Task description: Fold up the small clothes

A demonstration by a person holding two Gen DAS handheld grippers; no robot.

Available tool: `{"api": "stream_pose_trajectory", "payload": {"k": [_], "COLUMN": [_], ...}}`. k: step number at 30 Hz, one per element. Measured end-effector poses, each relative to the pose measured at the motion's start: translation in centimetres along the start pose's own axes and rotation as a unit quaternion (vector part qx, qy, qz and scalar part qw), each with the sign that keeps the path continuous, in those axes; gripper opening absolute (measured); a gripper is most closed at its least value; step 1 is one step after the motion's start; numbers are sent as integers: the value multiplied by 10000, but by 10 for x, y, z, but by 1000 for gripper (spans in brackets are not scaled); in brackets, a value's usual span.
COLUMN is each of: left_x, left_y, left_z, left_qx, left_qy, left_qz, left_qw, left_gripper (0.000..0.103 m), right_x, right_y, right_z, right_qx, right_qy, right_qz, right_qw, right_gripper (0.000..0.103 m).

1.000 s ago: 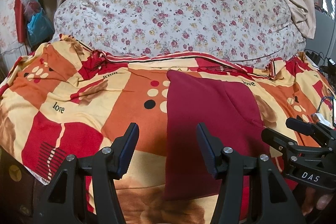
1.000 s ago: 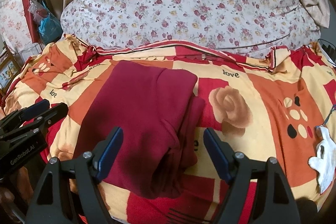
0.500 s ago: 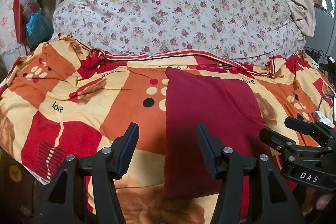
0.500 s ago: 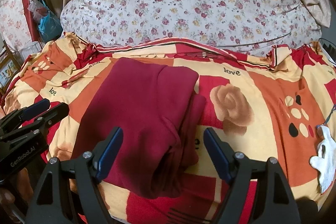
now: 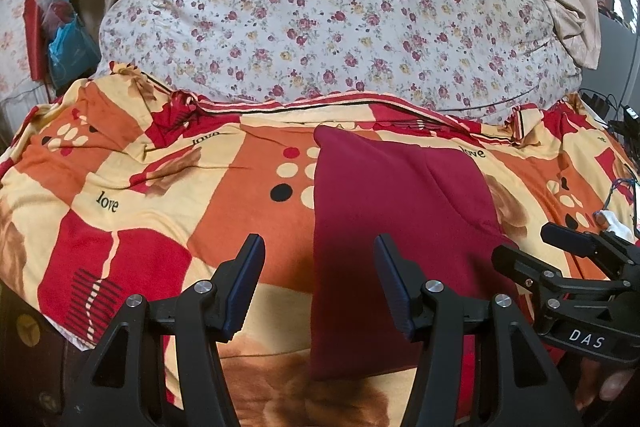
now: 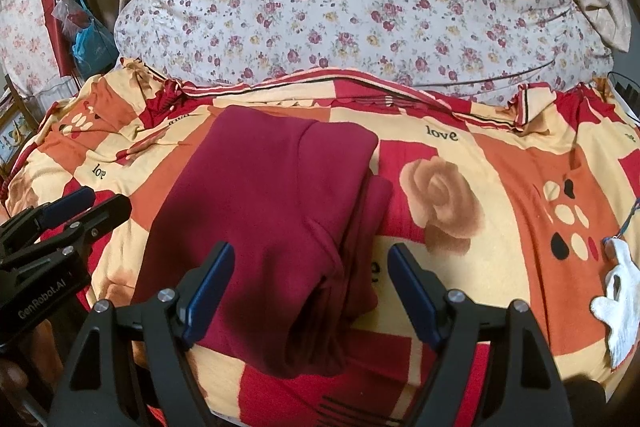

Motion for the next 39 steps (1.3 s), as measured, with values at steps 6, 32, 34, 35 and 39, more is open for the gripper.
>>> {"api": "stream_pose_trajectory", "payload": {"k": [6,32,34,35,39], "left_x": [0,19,22,23,30], "left_y": [0,-6,-4,-3,3], "left_z": [-3,9,11,10,12], "left_qx": [26,25,19,-1,-88], "left_qy": [2,137,152,168,258], "left_qz": [-10,-48,-59,-77,-125], "left_qw": [10000,9999,9999,9998,9996], "left_gripper": [36,36,36,36,36], "right_x": [0,19,21,23,28], "right_y": [1,-6,-7,-7,-10], "right_z": [0,14,14,15,15], "right_qx": [7,-118,-120,-119,-105], "right_qy": [12,146,170,182,239], "right_qz": [-6,44,53,57,57], "right_qw": [10000,9998,9998,9997,9996], "right_gripper": [82,82,82,82,82]}}
Point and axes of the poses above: each gripper's, at about its wrist camera, not at the fingertips, and x roughly the way its jaws point, y to its left, z to its top, the point moved 2 cm from there along x, roughly the way its jaws point, and after that the axes turned 8 degrees about -x, right-handed, at the moved point
